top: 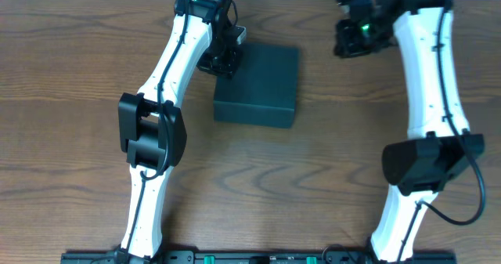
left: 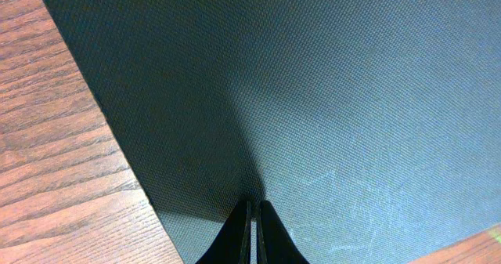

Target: Pack container

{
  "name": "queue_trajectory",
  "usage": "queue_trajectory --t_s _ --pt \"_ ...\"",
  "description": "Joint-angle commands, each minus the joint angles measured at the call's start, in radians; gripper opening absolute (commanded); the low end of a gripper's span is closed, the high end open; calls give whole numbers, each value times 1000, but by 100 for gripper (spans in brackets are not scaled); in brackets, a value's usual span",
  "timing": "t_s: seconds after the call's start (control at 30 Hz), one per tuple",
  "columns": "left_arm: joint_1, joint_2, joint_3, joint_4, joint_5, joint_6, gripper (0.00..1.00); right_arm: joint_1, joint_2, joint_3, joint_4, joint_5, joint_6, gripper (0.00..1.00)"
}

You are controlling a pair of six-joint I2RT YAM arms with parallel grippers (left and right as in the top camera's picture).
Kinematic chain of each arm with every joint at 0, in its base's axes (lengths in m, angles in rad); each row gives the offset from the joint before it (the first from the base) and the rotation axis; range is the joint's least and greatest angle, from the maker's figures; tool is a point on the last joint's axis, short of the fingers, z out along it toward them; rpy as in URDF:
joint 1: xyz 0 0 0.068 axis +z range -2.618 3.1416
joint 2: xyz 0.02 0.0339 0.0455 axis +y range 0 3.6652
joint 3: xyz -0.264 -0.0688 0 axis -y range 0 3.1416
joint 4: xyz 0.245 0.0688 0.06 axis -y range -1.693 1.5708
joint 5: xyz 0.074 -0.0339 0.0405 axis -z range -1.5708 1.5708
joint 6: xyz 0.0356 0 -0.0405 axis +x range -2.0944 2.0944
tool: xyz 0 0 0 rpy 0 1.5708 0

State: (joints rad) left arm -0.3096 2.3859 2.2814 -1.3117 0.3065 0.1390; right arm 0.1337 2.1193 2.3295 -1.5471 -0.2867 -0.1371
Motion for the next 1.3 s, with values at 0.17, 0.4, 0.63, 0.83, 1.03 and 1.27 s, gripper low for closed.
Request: queue_trajectory --t_s 0.17,0.4,0.63,0.83,1.03,1.27 --pt "-16 14 -34 -9 1 18 6 193 -29 -348 142 -178 -36 1" --pt "1 14 -34 -8 1 18 6 318 -34 -557 297 -204 34 2" --pt "50 14 -34 -7 63 34 6 383 -34 -742 489 4 282 1" --pt "58 14 -34 -7 61 41 6 383 -34 -842 628 176 510 1" --pt "59 14 -34 -8 73 41 6 387 -34 -845 722 278 639 2" --pt "59 14 -34 -8 80 41 6 391 -34 -845 855 317 664 2"
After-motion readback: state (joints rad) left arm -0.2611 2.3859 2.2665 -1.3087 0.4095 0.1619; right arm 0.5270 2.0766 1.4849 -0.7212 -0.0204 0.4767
